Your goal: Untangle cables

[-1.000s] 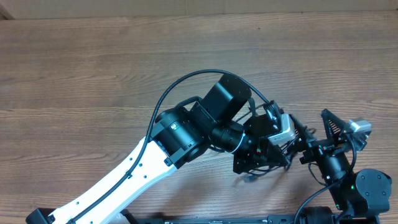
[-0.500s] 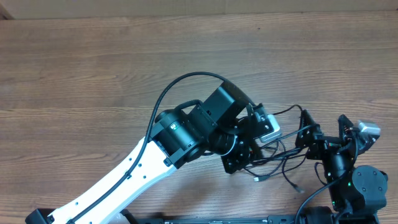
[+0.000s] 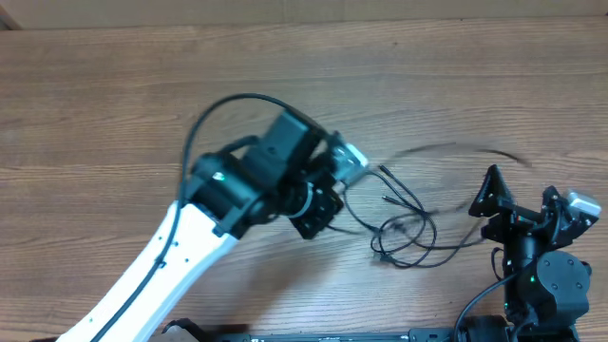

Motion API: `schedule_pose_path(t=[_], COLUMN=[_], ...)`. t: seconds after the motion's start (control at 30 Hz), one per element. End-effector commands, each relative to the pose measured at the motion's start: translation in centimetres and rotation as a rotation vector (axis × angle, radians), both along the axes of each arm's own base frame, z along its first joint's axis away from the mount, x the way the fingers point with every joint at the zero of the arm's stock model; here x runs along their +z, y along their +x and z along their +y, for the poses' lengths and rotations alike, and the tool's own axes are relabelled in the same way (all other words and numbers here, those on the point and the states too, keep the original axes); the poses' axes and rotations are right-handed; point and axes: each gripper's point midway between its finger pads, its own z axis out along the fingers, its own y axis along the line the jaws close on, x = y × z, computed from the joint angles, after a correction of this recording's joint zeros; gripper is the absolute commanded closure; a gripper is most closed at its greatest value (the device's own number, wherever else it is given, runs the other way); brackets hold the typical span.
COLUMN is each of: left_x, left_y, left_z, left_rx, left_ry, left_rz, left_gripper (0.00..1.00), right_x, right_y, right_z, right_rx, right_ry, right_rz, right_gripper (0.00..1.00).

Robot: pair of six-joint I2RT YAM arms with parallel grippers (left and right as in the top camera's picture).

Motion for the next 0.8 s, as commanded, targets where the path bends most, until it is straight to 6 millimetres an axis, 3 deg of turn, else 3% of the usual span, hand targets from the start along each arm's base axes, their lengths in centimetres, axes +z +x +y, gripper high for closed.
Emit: schedule_pose_path(t=[0.0,0.47,0.77], left_x=[1.1,1.7,1.5], left_y=[1.6,4.4,7.2], left_z=[1.4,3.0,6.2], left_rx=[0.09,0.233,0.422], left_ry=[-0.012,-0.043,0.0], left_rz=[-0.035,-0.048,-0.067], left_gripper=[0.96,0.96,0.96], right_x=[1.0,-0.4,-2.0], right_y=[-0.4,-0.3,-0.6], right_z=[-0.8,0.5,1.3], right_rx=[-0.048,0.03,0.07], right_ry=[0.009,0.02,0.054], right_rz=[-0.034,0.023,0.088], right_gripper=[0.0,0.0,0.0])
